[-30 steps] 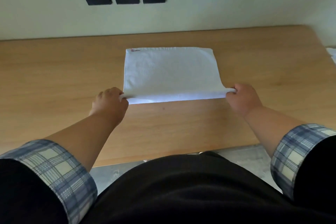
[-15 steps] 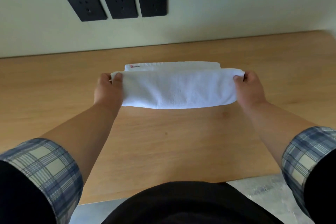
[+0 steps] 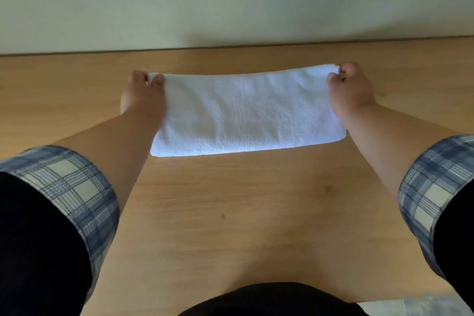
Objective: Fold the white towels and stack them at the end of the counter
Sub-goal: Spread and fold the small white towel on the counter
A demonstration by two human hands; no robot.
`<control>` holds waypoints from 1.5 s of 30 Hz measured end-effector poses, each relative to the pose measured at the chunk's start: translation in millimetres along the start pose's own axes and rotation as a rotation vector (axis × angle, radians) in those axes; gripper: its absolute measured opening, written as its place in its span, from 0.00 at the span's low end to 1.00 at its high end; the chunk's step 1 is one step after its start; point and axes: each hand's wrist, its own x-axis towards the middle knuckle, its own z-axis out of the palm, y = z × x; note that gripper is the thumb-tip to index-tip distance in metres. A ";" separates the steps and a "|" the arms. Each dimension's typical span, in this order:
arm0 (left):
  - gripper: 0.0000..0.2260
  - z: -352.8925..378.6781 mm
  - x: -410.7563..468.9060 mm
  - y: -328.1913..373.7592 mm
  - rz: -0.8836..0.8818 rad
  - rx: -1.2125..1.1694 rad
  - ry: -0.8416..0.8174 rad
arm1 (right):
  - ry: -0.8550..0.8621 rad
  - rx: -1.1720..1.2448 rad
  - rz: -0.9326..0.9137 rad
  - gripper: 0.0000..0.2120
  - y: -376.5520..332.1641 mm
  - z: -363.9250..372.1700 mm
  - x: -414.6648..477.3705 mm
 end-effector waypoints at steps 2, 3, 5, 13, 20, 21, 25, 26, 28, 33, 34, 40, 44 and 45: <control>0.17 4.9 0.6 -2.4 -0.007 0.047 0.013 | -0.018 -0.022 0.014 0.16 3.3 5.0 6.3; 0.17 6.8 -0.1 -3.3 -0.011 0.063 0.023 | -0.022 -0.027 0.019 0.16 4.6 6.8 7.6; 0.17 9.6 -2.3 -3.5 -0.011 0.075 0.046 | -0.021 -0.008 0.030 0.15 6.1 8.0 6.3; 0.23 -7.6 -34.8 -24.2 -0.077 -0.114 0.030 | -0.011 0.233 0.075 0.20 16.0 -20.8 -44.4; 0.10 -1.8 -86.0 -61.3 0.008 0.023 0.036 | 0.014 0.095 -0.045 0.10 35.1 -8.9 -79.0; 0.10 -3.6 -87.6 -60.7 0.014 0.039 0.027 | 0.006 0.069 -0.042 0.09 36.7 -8.5 -79.1; 0.14 -6.6 -97.6 -48.7 0.005 0.071 0.066 | 0.032 -0.055 -0.079 0.11 30.8 -8.5 -84.1; 0.17 -4.3 -102.4 -43.1 0.092 0.127 0.128 | 0.075 -0.110 -0.165 0.14 26.7 -6.0 -86.5; 0.21 4.0 -114.8 -23.8 0.392 0.205 0.164 | 0.101 -0.215 -0.400 0.17 12.3 5.2 -94.8; 0.27 54.2 -116.5 22.2 0.810 0.538 -0.271 | -0.250 -0.459 -0.826 0.23 -27.3 47.5 -100.2; 0.28 61.8 -108.5 22.9 0.773 0.604 -0.309 | -0.302 -0.525 -0.809 0.23 -28.8 52.0 -92.1; 0.31 47.2 -56.8 -15.8 0.562 0.725 -0.229 | -0.327 -0.809 -0.611 0.36 -2.5 41.0 -49.0; 0.31 31.1 -52.5 -22.1 0.505 0.695 -0.168 | -0.297 -0.788 -0.581 0.38 -6.4 30.8 -51.8; 0.30 30.0 -56.2 -20.5 0.557 0.682 -0.118 | -0.260 -0.760 -0.619 0.37 -8.4 29.6 -55.8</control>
